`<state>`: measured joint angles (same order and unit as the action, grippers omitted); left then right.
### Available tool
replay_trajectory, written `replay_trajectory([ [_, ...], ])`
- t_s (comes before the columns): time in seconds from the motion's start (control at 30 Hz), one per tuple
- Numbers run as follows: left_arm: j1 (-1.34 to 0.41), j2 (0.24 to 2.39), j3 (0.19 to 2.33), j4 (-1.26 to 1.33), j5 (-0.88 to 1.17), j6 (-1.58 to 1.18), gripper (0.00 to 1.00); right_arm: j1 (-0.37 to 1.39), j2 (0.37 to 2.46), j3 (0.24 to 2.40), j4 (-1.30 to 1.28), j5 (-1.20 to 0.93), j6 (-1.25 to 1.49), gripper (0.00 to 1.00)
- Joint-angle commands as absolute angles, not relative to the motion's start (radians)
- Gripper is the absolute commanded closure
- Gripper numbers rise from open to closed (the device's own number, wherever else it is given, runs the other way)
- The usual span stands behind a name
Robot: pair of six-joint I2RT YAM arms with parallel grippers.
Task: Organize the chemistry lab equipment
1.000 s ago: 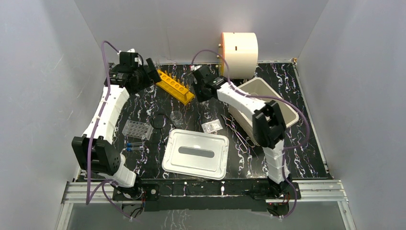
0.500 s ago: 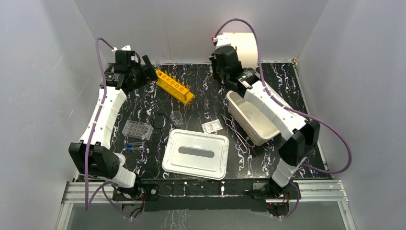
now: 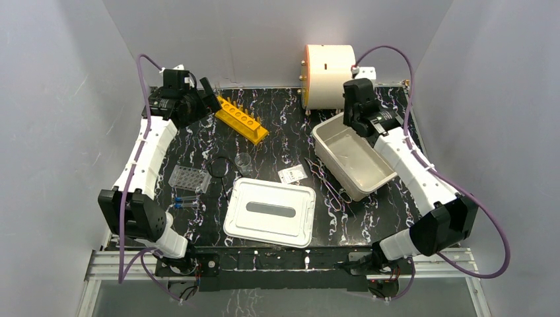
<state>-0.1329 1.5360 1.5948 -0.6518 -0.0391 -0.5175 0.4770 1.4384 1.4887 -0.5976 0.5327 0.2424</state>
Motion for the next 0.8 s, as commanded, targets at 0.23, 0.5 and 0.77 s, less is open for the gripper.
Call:
replay_trajectory([
  [0.23,-0.129,1.558,1.606,-0.642,0.0,-0.537,0.02,0.343,1.437,1.252,-0.597,0.455,0.272,0.99],
  [0.5,-0.129,1.587,1.625,-0.653,0.0,-0.538,0.02,0.241,1.573,1.238,-0.529,0.303,0.138,0.98],
  [0.77,-0.129,1.628,1.665,-0.653,0.052,-0.562,0.03,0.223,1.651,1.224,-0.498,0.286,0.07,0.97],
])
